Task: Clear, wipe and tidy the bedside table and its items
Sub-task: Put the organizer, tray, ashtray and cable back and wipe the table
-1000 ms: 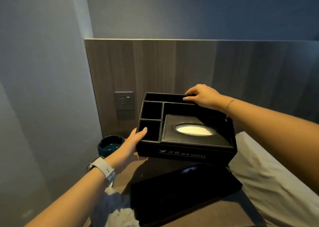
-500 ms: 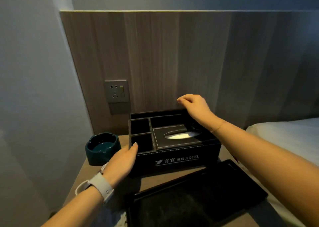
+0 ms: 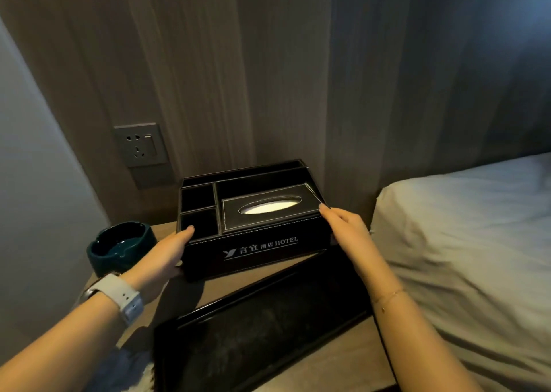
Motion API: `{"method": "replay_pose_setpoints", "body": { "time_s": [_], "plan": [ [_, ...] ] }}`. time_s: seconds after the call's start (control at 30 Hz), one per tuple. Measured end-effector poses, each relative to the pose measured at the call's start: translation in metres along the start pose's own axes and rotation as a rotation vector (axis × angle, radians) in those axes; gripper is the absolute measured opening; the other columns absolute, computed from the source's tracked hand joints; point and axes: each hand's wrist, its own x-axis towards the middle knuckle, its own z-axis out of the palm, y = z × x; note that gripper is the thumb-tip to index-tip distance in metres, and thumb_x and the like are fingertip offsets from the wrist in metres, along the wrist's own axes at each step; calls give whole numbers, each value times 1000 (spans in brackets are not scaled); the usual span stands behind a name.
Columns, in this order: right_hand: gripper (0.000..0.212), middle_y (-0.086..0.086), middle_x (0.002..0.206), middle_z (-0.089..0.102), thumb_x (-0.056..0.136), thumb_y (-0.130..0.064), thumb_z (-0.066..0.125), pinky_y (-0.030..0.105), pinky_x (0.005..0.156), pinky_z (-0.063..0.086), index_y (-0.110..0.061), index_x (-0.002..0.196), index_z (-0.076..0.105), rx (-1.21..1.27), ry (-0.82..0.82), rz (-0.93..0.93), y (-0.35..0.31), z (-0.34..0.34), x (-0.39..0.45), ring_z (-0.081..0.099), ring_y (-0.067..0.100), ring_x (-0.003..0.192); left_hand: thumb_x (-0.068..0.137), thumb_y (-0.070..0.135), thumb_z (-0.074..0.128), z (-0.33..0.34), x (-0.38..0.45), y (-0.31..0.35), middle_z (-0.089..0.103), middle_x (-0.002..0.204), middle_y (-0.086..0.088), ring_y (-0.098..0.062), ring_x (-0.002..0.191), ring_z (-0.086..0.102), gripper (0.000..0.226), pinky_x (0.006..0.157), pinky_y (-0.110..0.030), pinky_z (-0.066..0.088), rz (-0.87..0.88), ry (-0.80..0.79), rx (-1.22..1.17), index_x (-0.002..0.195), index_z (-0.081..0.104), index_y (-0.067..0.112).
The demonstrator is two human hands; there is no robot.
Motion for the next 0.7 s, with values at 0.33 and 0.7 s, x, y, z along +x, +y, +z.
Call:
{"method": "replay_pose_setpoints", "body": {
  "time_s": [0.33,0.7],
  "plan": [
    [40,0,115,65,99,-45,37,39,99,46,-20,124,58,-77,-37,21,6,-19,15,59,16,109,102,38,35,39,12,15,48,140,-8,-21,130,43,48,111,-42,34,7,73,50,142,39,11],
    [32,-14,120,60,96,-17,51,10,82,41,-28,125,58,-165,-60,-279,-5,1,-102,51,-9,108,94,19,53,-33,-56,11,64,117,-2,-18,103,60,21,86,-36,49,246,77,371,115,58,23]
  ]
}}
